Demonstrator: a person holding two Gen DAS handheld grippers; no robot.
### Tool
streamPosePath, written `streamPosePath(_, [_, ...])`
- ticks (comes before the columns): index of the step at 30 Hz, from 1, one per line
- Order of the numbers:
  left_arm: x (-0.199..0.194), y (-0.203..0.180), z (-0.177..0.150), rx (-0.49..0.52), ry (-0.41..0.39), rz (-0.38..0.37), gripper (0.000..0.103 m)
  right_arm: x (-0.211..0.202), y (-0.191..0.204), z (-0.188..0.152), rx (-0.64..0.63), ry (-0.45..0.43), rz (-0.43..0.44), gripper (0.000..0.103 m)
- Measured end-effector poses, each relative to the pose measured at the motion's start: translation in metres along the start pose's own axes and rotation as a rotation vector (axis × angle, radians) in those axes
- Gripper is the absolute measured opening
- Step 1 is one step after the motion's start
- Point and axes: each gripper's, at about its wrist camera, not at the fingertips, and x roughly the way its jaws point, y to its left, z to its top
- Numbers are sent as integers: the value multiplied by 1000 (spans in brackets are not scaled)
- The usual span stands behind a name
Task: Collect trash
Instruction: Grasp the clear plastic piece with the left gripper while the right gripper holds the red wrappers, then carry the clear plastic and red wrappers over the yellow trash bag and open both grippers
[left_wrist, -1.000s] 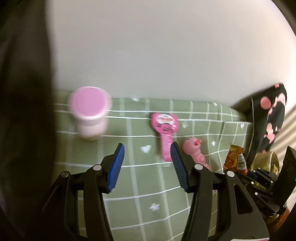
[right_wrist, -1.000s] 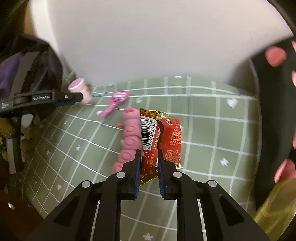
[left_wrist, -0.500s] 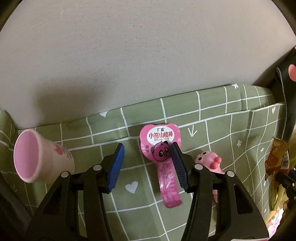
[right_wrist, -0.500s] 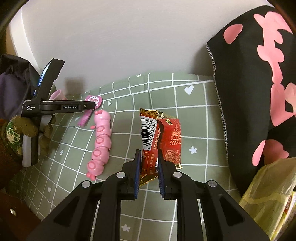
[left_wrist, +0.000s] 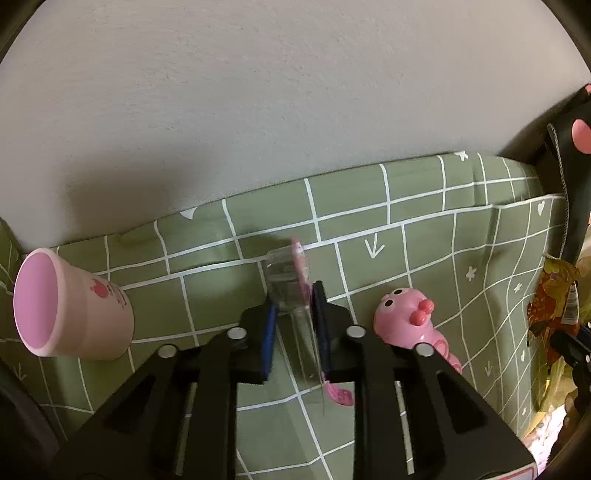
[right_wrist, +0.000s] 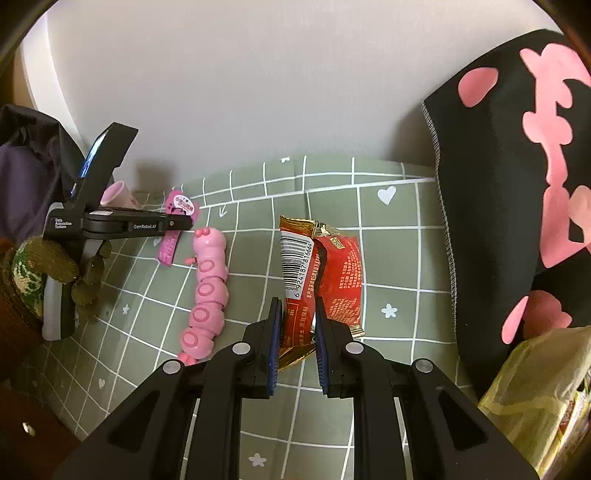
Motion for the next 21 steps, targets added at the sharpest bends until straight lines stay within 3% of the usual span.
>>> streamPosePath(10, [-10, 16, -15, -61, -35, -65, 13, -20, -9, -21, 84, -23, -87, 17])
streamPosePath(21, [-82, 1, -46, -69, -158, -120, 13, -66, -19, -48, 73, -47, -96, 17])
